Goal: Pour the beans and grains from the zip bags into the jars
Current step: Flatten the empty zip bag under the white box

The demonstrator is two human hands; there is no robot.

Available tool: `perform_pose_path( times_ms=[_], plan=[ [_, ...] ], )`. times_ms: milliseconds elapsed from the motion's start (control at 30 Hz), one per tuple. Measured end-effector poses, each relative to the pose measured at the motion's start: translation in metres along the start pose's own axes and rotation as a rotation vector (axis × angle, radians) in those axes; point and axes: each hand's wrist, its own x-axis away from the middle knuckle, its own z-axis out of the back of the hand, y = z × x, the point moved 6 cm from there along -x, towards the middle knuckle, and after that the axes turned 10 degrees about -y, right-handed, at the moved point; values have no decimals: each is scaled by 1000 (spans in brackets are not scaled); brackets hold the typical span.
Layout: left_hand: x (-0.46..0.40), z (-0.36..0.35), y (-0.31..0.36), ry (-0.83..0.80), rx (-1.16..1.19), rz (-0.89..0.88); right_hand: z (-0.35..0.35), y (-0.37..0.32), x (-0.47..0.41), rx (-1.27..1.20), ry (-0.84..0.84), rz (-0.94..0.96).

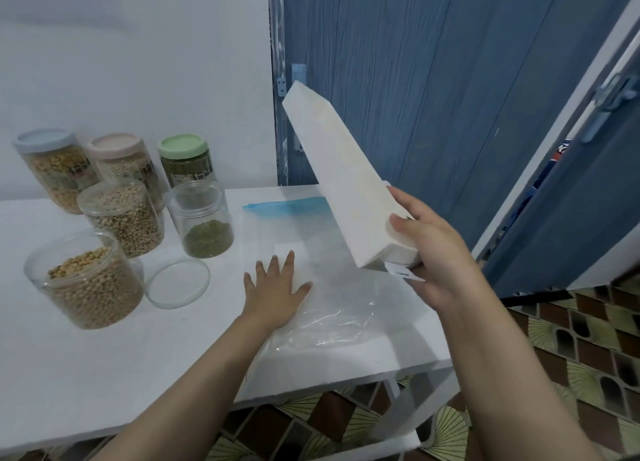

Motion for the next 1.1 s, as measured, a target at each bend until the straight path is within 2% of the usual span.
perform_pose_path(
  times_ms=[67,200,300,400,600,733,900,1000,1100],
  plan=[
    [1,3,3,21,131,-25,-8,0,-4,113,52,41],
    [6,18,8,119,463,-88,-29,12,-21,492,136,78],
    [9,22,10,126,490,-91,-32,41,-34,821,128,-19],
    [9,14,9,63,409,-89,-29,70,-36,976,62,-132],
    [9,-6,8,57,228,-89,-10,89,-30,1041,40,-204],
    [7,-12,7,72,117,-87,2,86,-30,1181,63,-302],
    [6,-15,7,77,74,-90,29,91,-35,1076,113,-361],
    [6,-15,6,75,122,-102,36,97,-35,1024,121,-372],
    [12,-6,5,85,326,-151,35,95,-38,1033,114,-324]
  ],
)
